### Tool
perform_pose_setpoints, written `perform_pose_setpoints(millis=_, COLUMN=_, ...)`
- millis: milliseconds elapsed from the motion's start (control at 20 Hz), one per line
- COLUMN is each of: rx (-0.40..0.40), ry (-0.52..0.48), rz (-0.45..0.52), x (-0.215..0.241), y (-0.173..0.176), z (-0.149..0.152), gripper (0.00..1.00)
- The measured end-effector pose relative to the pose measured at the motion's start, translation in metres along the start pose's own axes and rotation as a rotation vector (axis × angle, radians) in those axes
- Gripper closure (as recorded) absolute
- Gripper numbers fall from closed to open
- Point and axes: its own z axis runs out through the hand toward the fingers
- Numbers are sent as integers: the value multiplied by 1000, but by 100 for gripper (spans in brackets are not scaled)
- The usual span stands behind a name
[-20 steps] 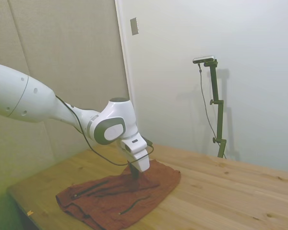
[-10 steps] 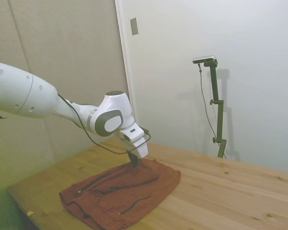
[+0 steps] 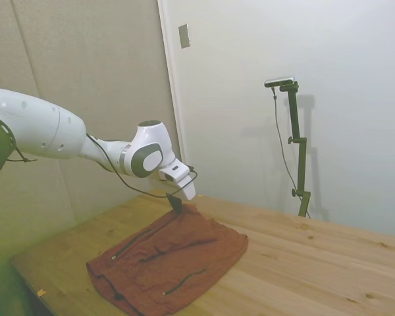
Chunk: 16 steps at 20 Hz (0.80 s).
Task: Unfold the shorts
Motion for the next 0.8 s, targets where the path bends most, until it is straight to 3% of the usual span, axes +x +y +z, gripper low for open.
perform_pose_setpoints(millis=500, rx=48, ry=-15, rz=-158, x=-55, y=-59, z=7, gripper=100)
perform_pose_setpoints(millis=550, rx=53, ry=-13, rz=-163, x=-56, y=-61, z=10, gripper=0)
perform_pose_setpoints(millis=800, rx=49, ry=-3, rz=-184, x=-60, y=-62, z=32, gripper=0)
